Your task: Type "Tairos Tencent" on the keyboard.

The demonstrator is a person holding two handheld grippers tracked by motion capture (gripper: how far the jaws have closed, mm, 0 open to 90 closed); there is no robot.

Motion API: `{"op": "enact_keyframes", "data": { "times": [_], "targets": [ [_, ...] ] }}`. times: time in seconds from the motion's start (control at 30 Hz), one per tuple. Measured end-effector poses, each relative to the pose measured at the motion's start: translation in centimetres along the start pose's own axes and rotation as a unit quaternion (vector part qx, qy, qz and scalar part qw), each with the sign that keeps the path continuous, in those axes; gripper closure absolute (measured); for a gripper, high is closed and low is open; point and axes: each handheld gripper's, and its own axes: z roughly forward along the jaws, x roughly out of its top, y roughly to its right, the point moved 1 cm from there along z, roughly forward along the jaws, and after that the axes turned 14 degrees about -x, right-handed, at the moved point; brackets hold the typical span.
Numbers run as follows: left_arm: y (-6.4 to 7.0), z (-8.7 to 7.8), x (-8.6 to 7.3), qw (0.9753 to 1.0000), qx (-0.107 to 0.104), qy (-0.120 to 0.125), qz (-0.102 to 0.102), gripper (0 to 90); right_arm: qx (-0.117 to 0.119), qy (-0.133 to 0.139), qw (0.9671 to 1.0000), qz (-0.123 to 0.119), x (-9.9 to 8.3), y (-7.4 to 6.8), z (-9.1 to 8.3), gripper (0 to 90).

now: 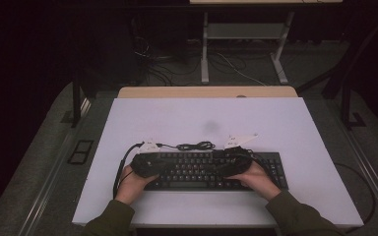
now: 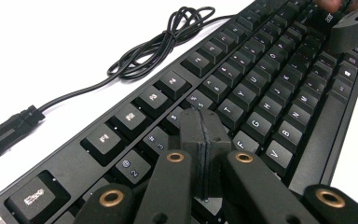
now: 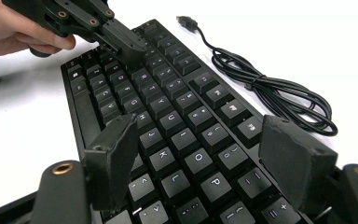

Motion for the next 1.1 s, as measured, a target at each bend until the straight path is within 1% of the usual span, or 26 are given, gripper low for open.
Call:
{"op": "enact_keyframes", "data": {
  "times": [0.27,0.33,0.37,0.4,0.73,0.83,1.1],
  "targets": [
    [-0.06,0.15,-0.05,1.0,0.002,0.0,-0.002,89.2,-0.001,0.001,1.0,0.0,-0.02,0.02,-0.04,27.8],
    [-0.09,0.24,-0.1,1.0,0.003,-0.004,-0.004,89.2,-0.001,0.0,1.0,-0.001,-0.02,0.02,-0.03,27.8],
    [-0.13,0.28,-0.14,1.0,0.002,-0.008,-0.001,89.2,-0.001,0.0,1.0,-0.001,-0.02,0.01,-0.02,27.8],
    [-0.14,0.31,-0.14,1.0,-0.001,-0.007,-0.003,89.2,-0.001,0.0,1.0,-0.001,-0.02,0.01,-0.01,27.9],
    [-0.1,0.26,-0.1,1.0,-0.001,-0.006,-0.001,89.2,-0.001,0.001,1.0,0.0,-0.01,0.0,-0.03,27.8],
    [0.01,0.12,-0.01,1.0,-0.001,0.001,-0.003,89.2,-0.001,0.001,1.0,0.001,0.01,0.0,-0.07,27.8],
    [0.11,0.1,-0.01,1.0,-0.001,0.001,-0.003,89.2,-0.001,0.003,1.0,0.0,0.02,0.01,-0.08,27.8]
  ]
}}
